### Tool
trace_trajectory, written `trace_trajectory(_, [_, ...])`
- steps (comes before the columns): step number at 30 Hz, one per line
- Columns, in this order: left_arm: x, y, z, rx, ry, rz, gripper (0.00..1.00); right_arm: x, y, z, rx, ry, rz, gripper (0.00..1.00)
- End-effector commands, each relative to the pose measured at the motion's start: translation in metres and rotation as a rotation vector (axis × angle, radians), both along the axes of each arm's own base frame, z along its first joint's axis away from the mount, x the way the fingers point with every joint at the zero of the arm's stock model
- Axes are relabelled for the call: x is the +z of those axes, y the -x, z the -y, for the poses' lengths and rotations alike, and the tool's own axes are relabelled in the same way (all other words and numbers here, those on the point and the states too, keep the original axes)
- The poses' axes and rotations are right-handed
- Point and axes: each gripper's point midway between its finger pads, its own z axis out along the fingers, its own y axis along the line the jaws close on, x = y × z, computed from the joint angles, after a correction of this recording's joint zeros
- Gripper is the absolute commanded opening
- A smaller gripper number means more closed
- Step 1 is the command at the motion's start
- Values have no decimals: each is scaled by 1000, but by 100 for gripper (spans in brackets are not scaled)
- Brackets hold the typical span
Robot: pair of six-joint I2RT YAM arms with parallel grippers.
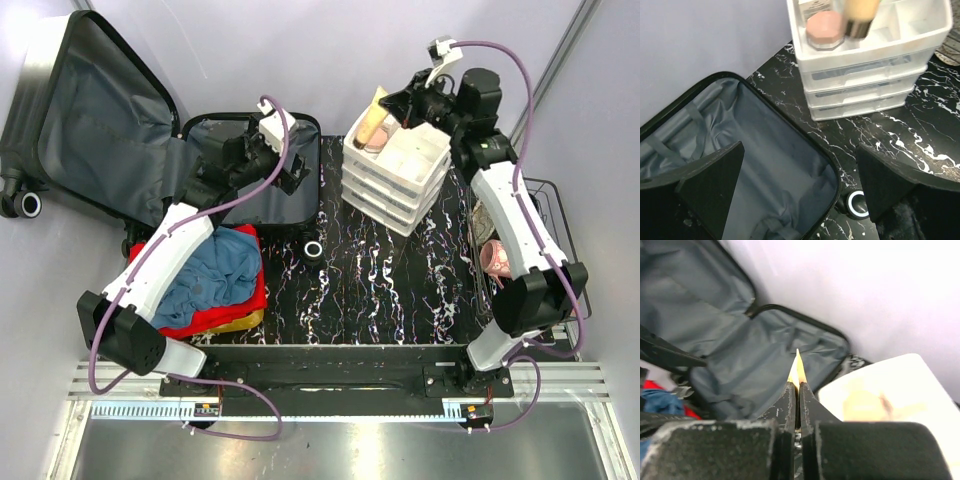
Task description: Open, take out, and arrange the luggage
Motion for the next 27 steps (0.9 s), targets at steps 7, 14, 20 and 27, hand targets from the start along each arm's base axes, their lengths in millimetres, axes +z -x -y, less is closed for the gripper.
trace_trajectory(7, [6,-27,-11,103,34,-75,99,52,-8,95,-349,333,219,0])
trace_trajectory(14, [-4,-37,-13,134,23,-152,99,57,-39,119,-413,374,222,0])
trace_trajectory(20, [-14,-46,-20,167,27,-229,99,43,-66,137,-454,440,205,0])
trace_trajectory(27, [-17,-49,-24,165,55,-243,99,27,-85,136,-435,443,176,0])
